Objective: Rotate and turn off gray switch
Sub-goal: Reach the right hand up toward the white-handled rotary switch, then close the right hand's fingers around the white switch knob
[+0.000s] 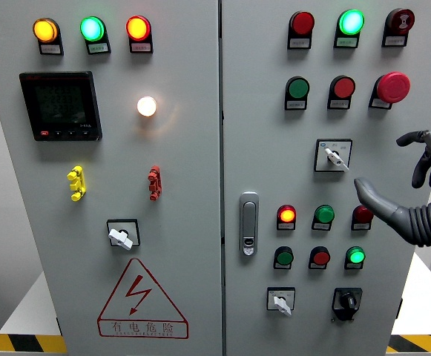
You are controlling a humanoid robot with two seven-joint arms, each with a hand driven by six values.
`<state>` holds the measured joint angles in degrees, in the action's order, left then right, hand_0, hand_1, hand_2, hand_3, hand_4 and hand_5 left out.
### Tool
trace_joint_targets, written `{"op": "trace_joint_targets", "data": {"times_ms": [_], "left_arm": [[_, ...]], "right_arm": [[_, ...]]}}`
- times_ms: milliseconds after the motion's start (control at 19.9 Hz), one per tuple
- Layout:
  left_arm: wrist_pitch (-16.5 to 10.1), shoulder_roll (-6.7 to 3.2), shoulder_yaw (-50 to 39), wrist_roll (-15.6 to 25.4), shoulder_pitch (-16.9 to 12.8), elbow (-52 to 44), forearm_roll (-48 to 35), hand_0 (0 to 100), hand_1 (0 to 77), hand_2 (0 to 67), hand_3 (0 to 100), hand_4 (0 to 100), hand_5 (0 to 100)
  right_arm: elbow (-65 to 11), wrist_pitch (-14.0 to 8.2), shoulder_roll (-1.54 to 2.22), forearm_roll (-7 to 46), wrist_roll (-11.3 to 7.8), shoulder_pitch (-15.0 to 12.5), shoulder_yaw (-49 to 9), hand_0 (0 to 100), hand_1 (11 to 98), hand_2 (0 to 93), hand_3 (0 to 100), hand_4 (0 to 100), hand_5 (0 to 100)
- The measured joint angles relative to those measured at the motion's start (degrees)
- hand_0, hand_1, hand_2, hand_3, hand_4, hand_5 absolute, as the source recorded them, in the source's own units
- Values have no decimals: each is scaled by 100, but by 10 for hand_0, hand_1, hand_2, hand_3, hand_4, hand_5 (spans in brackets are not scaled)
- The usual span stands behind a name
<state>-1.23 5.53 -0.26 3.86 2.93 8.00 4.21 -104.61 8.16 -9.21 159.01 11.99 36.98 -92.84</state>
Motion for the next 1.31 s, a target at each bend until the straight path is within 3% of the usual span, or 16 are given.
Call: {"op": "trace_joint_targets", "data": {"times_ms": [352, 755, 1308], "left_arm": [[0, -3, 0, 0, -4, 0, 1, 0, 0, 133, 183, 95, 118], [0, 1, 0, 0, -3, 0, 1, 0, 0, 133, 183, 95, 118], [0, 1, 0, 0, -3, 0, 0, 0, 0, 133, 183, 95, 118]], "right_arm": [[313, -54, 7, 16, 493, 189, 355, 0, 369, 612, 890, 879, 980], [716, -87, 7, 18, 524, 526, 496, 0, 363, 618, 903, 882, 983], [1114, -155, 7, 25, 524, 746, 536, 0, 359, 626, 912, 885, 999]]}}
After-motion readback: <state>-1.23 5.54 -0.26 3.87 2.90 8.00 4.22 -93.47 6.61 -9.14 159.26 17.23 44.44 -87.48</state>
